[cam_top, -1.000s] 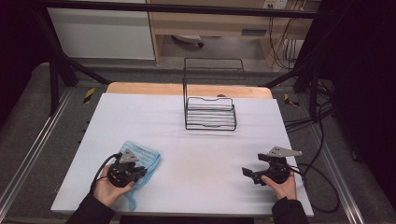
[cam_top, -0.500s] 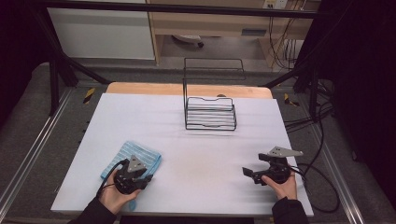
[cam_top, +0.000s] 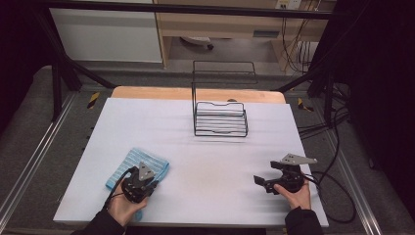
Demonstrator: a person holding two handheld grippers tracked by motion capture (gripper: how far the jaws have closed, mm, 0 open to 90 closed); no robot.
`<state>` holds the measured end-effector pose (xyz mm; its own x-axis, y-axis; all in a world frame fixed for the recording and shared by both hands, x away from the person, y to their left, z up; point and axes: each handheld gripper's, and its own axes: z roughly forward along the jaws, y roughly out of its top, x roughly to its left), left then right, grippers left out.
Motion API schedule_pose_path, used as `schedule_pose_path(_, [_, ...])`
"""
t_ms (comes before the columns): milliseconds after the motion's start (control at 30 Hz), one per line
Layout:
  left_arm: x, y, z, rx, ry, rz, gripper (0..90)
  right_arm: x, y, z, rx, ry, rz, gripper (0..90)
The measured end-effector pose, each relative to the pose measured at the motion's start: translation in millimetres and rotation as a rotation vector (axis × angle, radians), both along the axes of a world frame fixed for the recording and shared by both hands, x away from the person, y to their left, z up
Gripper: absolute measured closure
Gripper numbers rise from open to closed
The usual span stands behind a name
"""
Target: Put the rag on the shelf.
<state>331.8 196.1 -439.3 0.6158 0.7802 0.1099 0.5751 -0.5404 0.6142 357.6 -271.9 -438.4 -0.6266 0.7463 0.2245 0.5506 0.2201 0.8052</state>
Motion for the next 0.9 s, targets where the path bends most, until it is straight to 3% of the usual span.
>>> schedule_pose_path(200, [4.5,6.5,2.5,-0.05,0.031,-0.007,82.1,0.3,-0.9,0.4,0.0,-0.005,0.001,0.9])
schedule_pose_path(433, [7.0,20.9,10.3,-0.157,0.059,-0.02,82.9,0.6,-0.8,0.3,0.0,-0.004,0.005,1.0])
schedule_pose_path(900, [6.8,23.9,22.5,-0.236,0.045,-0.037,83.2,0.9,-0.6,0.2,0.001,-0.001,0.007,1.0])
